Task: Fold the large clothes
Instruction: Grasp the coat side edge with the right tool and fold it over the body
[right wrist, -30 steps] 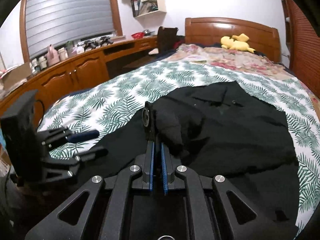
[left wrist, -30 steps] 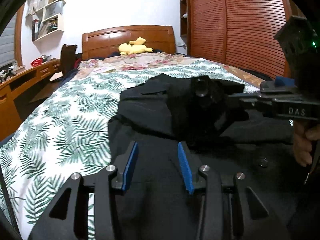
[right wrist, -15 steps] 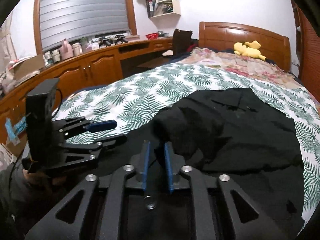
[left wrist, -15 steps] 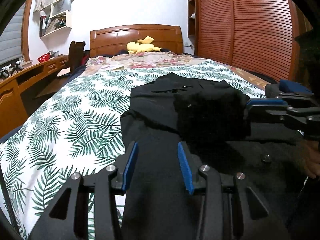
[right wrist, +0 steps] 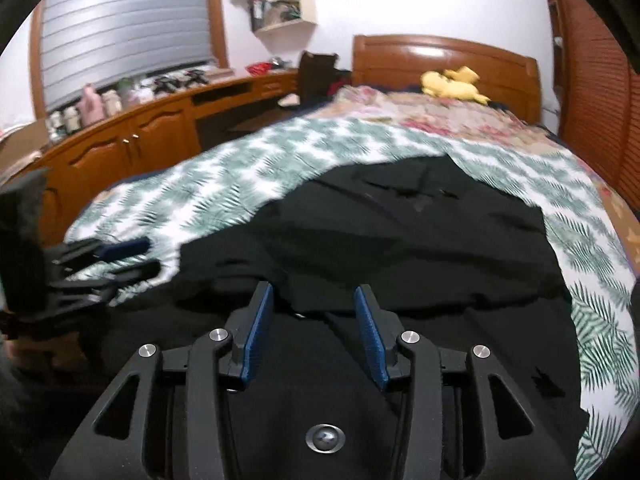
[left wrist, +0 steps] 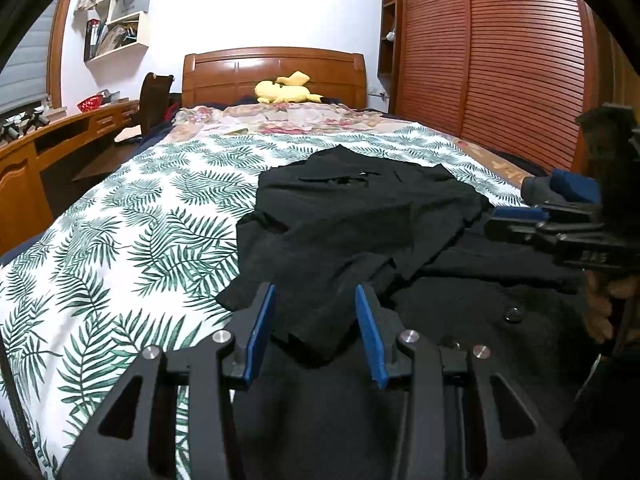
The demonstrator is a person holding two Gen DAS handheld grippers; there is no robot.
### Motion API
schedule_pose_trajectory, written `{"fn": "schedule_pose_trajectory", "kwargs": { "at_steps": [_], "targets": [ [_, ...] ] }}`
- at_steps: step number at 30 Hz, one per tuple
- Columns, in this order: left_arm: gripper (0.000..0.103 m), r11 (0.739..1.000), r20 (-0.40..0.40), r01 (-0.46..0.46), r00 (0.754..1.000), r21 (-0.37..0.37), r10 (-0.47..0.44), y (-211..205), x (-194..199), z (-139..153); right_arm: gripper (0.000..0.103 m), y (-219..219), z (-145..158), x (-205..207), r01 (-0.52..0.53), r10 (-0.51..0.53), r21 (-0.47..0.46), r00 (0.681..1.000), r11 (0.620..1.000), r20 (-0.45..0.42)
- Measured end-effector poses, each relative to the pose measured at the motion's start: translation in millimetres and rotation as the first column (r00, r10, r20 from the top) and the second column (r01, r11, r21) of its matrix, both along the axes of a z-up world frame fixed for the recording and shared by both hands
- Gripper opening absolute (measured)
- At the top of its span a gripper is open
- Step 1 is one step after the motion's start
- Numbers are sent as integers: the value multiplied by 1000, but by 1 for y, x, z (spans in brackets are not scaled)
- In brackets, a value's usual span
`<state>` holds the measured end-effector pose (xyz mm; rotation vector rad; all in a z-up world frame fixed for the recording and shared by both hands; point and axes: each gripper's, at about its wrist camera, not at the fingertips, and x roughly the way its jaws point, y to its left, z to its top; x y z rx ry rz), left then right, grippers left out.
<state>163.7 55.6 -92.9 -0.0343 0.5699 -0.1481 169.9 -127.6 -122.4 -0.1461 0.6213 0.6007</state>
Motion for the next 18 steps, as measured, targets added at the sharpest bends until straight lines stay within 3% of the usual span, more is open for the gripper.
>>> {"fn": "schedule_pose_trajectory", "kwargs": {
  "at_steps": [12,18],
  "targets": [
    [40,1000,-140,-1,990,16,3,0,22,-33,43,-17,-38,27,84,-92,-89,992,993,-88],
    [35,999,-159,9,987,40,-2,-5,24,-41,43,-20,-51,37,106,-121,-113,984,988,-133]
  ]
}}
